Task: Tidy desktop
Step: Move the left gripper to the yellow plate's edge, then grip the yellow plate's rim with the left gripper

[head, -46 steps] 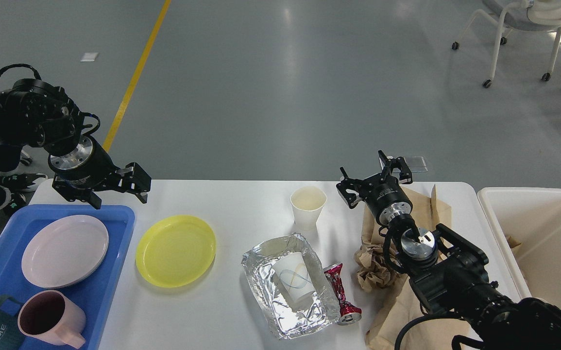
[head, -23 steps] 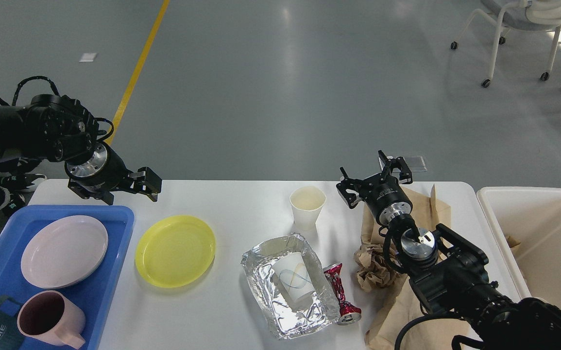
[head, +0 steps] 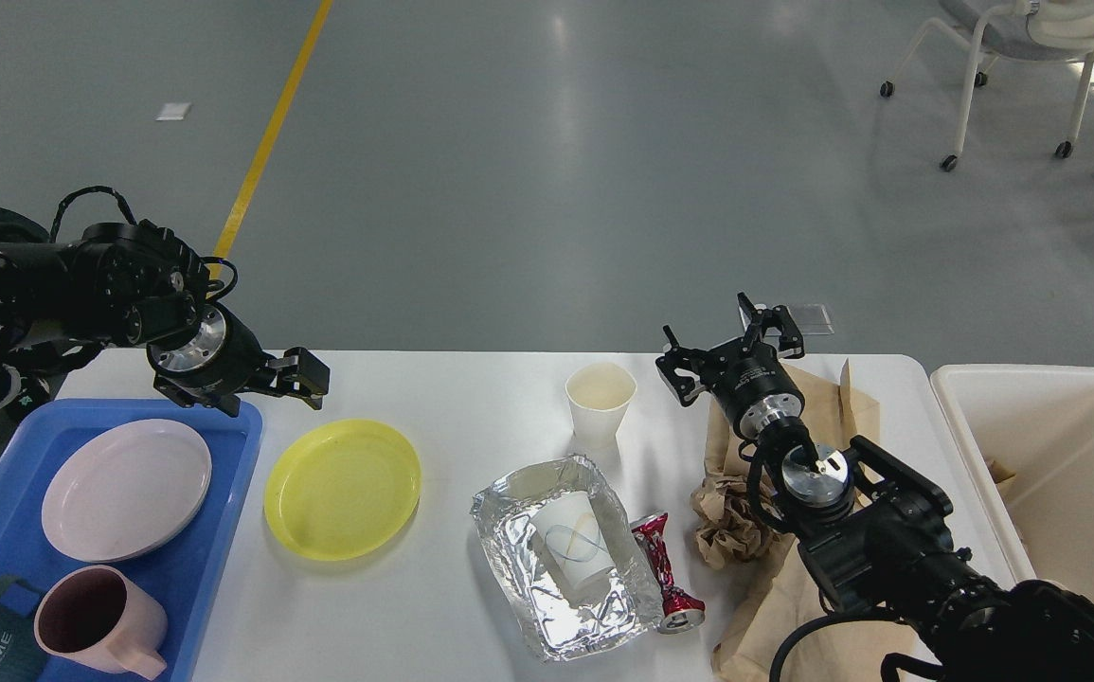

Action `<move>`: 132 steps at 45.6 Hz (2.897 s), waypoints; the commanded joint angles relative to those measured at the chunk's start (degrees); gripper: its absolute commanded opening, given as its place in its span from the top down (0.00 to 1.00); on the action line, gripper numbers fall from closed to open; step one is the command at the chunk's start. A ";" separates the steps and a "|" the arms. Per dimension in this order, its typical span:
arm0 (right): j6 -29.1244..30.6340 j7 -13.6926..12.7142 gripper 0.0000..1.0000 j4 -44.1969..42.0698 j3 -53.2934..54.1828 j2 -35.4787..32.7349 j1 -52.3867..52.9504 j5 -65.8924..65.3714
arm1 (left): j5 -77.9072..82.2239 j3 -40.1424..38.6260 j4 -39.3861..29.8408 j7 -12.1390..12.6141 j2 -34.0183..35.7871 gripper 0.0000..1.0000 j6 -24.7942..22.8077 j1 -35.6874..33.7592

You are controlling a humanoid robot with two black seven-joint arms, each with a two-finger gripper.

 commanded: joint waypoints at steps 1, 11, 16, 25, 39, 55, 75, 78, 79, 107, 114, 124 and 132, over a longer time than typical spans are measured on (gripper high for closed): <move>0.00 0.00 0.00 0.00 -0.04 0.00 0.00 0.00 | -0.28 -0.21 0.75 0.00 0.33 0.04 -0.03 1.30; 0.00 0.00 0.00 0.00 -0.04 0.00 0.00 0.00 | -0.37 -1.35 1.54 0.09 0.77 0.04 0.24 2.62; 0.00 0.00 0.00 0.00 0.05 0.00 0.00 0.00 | -0.37 -1.88 2.34 0.27 0.77 0.04 -0.03 3.32; 0.00 0.00 0.00 0.00 0.05 0.00 0.00 0.00 | -0.37 -2.76 2.69 0.27 0.77 0.04 0.41 4.55; -0.09 0.00 0.00 0.00 0.05 0.00 0.00 0.00 | -1.16 -8.11 3.74 5.44 -0.37 0.06 5.69 8.50; 0.00 0.00 0.00 0.00 -0.04 0.00 0.00 0.00 | -5.29 -15.68 1.28 11.25 0.42 0.06 0.94 10.79; 0.00 0.00 0.00 0.00 0.05 0.00 0.00 0.00 | -6.08 -11.37 -0.92 11.25 1.39 0.10 0.68 13.60; 0.00 0.00 0.00 0.00 0.05 0.00 0.00 0.00 | -7.92 -12.08 -0.92 11.25 1.56 0.10 0.68 13.78; 0.00 0.00 0.00 0.00 -0.04 0.00 0.00 0.00 | -8.45 -12.08 -0.92 11.25 1.56 0.10 0.68 13.78; 0.00 0.00 0.00 0.00 0.05 0.00 0.00 0.00 | -9.16 -11.55 -1.01 11.34 2.79 0.09 -5.56 14.40; 0.00 0.00 0.00 0.00 0.05 0.00 0.00 0.00 | -9.33 -11.64 -0.74 11.25 2.97 0.10 -5.04 15.01; 0.00 0.00 0.00 0.00 0.05 0.00 0.00 0.00 | -9.42 -12.16 -0.21 11.25 3.76 0.10 -2.93 15.98; 0.00 0.00 0.00 0.00 -0.04 0.00 0.00 0.00 | -9.42 -12.25 -0.13 11.25 4.02 0.10 -0.56 17.03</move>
